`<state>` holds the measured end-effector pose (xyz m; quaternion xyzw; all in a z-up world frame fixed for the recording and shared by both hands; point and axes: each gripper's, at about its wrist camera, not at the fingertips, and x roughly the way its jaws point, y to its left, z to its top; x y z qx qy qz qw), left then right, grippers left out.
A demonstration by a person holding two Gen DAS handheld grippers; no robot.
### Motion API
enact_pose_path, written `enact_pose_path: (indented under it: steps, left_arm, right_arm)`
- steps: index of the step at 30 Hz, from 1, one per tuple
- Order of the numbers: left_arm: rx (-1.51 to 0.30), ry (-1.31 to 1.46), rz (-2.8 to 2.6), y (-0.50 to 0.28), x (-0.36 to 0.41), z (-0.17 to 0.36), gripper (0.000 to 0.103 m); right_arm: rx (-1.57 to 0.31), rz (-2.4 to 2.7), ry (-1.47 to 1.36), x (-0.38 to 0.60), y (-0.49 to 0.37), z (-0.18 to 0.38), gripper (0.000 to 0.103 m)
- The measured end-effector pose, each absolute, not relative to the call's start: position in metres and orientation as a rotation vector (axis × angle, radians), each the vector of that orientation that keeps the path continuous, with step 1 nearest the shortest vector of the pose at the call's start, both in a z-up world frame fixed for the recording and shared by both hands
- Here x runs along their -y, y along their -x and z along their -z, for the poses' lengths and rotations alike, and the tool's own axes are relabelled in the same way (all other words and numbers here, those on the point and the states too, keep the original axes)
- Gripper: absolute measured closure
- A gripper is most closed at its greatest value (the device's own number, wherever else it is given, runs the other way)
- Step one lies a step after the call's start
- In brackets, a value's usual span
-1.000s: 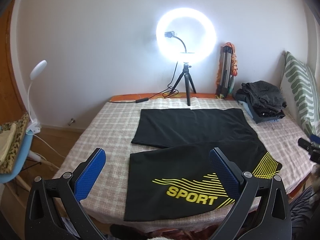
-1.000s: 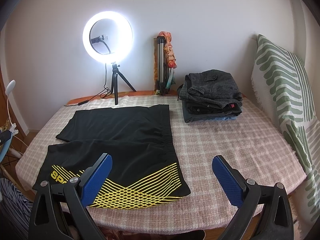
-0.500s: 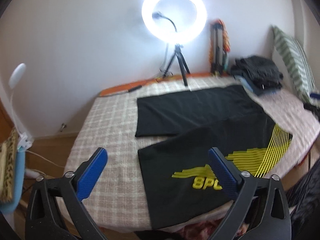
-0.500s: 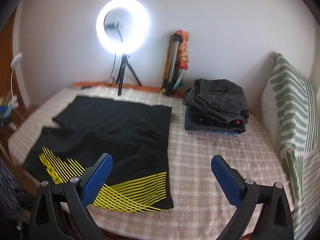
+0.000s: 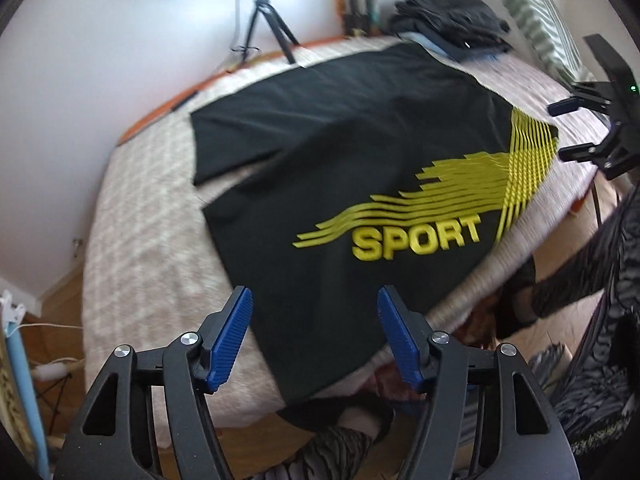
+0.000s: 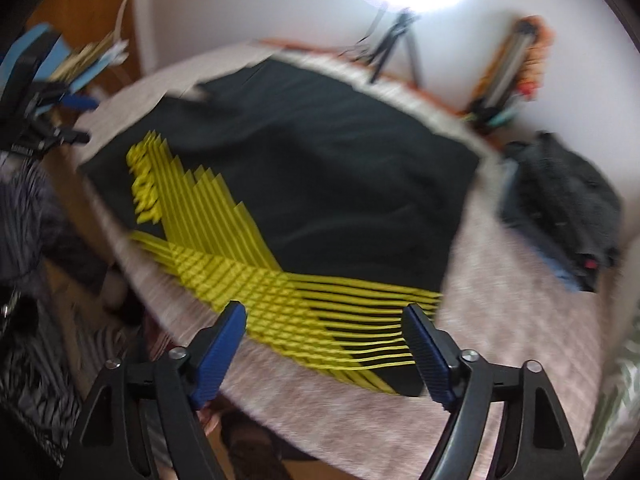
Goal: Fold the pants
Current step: 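Grasp the waistband of the black shorts with both grippers together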
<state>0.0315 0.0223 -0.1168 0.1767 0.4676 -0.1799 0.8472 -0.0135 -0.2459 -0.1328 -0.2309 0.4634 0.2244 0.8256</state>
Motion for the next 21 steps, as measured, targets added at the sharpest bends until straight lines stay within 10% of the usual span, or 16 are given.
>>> enact_pose_path:
  steps: [11,21]
  left_arm:
    - [-1.056,-0.376,0.465,-0.025,-0.024,0.142,0.039]
    - [-1.039,-0.493,0.491,-0.021,-0.016,0.16,0.039]
  right_arm:
    - [-1.028,-0.54,0.675,0.223,0.019,0.175,0.036]
    - [-1.004,-0.498,0.622,0.226,0.0,0.16,0.092]
